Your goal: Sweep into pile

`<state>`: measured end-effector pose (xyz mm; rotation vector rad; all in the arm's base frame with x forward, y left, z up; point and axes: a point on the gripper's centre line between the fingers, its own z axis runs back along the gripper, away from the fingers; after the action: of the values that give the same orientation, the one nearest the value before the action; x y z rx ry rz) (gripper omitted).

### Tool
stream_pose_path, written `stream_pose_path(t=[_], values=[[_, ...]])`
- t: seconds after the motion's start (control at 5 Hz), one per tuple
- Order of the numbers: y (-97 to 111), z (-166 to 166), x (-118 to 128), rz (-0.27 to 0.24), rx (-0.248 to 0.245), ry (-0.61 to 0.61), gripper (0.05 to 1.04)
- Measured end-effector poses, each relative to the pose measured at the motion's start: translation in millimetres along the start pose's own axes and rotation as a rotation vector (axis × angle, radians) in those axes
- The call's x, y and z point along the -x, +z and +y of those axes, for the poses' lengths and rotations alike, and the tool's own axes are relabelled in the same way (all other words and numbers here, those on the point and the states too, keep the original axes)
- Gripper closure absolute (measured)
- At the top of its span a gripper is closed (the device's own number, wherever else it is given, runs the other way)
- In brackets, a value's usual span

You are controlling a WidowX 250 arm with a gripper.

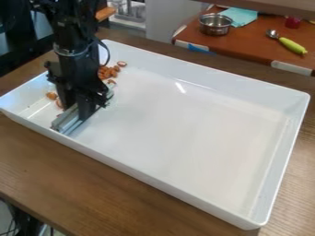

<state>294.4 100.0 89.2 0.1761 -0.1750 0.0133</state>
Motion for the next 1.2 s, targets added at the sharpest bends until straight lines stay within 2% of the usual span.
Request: stream_pose_path(t=[0.2, 0.4, 0.6, 0.8, 1.0, 1.2], values=[[-0.2, 22.3, -7.0, -0.058, -0.153, -0.001, 0.716], [-0.8, 24.6, -8.5, -0.071, -0.171, -0.037, 0.716], [0.8, 16.3, -2.2, -0.038, -0.116, -0.026, 0.716], [30.3, -12.5, -8.9, -0.066, 0.027, -0.011, 0.716], [60.2, -41.6, -25.8, -0.098, 0.14, 0.011, 0.716], [71.7, -74.2, -39.3, -0.102, 0.2, 0.02, 0.716]])
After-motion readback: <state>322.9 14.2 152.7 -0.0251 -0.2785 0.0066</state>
